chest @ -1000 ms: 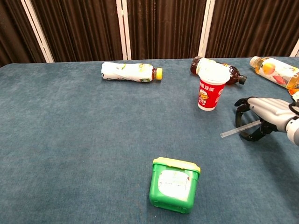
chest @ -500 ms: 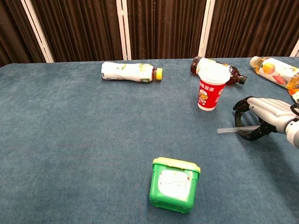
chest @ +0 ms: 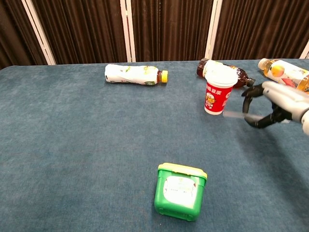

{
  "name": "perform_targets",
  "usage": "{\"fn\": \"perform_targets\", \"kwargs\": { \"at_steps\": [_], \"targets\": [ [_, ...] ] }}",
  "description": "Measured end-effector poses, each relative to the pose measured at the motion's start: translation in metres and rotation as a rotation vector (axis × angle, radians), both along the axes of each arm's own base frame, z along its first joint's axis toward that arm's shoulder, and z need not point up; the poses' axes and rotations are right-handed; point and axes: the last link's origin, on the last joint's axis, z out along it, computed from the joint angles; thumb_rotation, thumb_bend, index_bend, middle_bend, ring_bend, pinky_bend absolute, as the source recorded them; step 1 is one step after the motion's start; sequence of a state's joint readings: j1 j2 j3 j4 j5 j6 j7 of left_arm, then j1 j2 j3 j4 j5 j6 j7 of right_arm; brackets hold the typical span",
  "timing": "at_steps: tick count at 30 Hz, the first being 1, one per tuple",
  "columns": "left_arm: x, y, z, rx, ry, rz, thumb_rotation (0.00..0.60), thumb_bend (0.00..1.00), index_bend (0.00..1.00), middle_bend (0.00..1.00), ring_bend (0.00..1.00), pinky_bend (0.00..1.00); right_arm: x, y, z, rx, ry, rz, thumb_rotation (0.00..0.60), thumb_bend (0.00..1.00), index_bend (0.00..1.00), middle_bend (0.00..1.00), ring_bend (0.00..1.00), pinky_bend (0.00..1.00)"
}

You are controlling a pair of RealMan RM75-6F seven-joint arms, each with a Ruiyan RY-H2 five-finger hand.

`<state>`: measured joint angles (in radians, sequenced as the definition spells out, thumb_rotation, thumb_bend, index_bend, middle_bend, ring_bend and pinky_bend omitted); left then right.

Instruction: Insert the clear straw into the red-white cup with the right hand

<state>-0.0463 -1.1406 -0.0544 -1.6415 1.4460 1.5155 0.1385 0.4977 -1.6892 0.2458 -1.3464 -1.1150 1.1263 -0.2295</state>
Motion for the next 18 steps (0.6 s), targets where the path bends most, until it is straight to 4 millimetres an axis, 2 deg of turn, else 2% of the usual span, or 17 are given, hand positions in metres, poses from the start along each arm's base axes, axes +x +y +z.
{"fn": "perform_targets", "kwargs": {
  "at_steps": [8, 12, 18],
  "targets": [
    [0.0, 0.0, 0.0, 0.001, 0.002, 0.0, 0.6, 0.05, 0.0, 0.0, 0.0, 0.0, 0.029, -0.007, 0.041, -0.088, -0.288, -0.023, 0.6, 0.43, 0.57, 0.17, 0.0, 0.0],
    [0.0, 0.0, 0.0, 0.002, 0.002, 0.0, 0.6, 0.05, 0.0, 0.0, 0.0, 0.0, 0.043, -0.012, 0.065, -0.139, -0.512, -0.056, 0.6, 0.43, 0.58, 0.17, 0.0, 0.0],
    [0.0, 0.0, 0.0, 0.002, 0.003, 0.0, 0.6, 0.05, 0.0, 0.0, 0.0, 0.0, 0.058, -0.027, 0.105, -0.235, -0.958, -0.152, 0.6, 0.43, 0.59, 0.17, 0.0, 0.0]
  ]
}}
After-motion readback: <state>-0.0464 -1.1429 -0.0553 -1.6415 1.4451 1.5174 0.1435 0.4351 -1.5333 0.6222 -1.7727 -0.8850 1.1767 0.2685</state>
